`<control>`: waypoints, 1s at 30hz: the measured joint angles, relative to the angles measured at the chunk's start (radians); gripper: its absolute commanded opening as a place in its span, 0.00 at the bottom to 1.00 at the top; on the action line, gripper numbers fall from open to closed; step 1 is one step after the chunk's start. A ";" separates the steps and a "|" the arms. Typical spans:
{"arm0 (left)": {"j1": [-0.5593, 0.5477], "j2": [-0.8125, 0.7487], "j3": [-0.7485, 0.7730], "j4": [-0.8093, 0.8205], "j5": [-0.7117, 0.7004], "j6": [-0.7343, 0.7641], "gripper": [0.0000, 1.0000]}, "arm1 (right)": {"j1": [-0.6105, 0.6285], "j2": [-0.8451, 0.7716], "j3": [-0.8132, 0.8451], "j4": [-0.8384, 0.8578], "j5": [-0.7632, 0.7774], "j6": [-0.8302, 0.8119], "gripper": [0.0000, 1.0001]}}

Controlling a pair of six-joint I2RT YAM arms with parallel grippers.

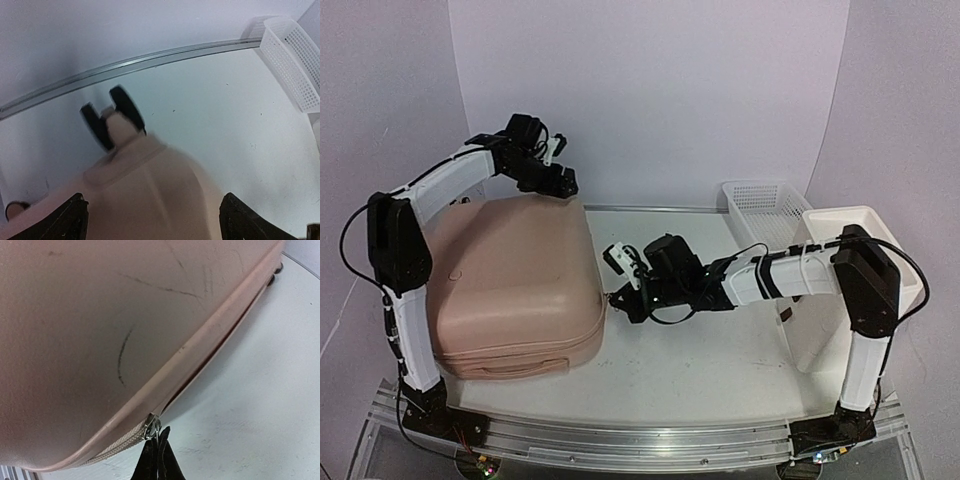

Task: Open, take out, and arrange the luggage

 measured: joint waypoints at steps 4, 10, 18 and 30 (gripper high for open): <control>0.085 -0.220 -0.122 -0.094 -0.020 -0.100 0.94 | -0.124 0.049 0.039 0.026 -0.038 -0.025 0.01; 0.224 -0.611 -0.412 -0.133 -0.089 -0.182 0.99 | -0.356 0.217 0.250 0.008 -0.002 -0.107 0.64; 0.319 -0.497 -0.381 -0.146 -0.004 -0.201 0.99 | -0.498 0.225 0.373 -0.369 0.142 -0.047 0.98; 0.476 0.035 0.011 -0.119 0.312 -0.116 0.94 | -0.018 -0.190 0.015 -0.254 -0.040 0.540 0.98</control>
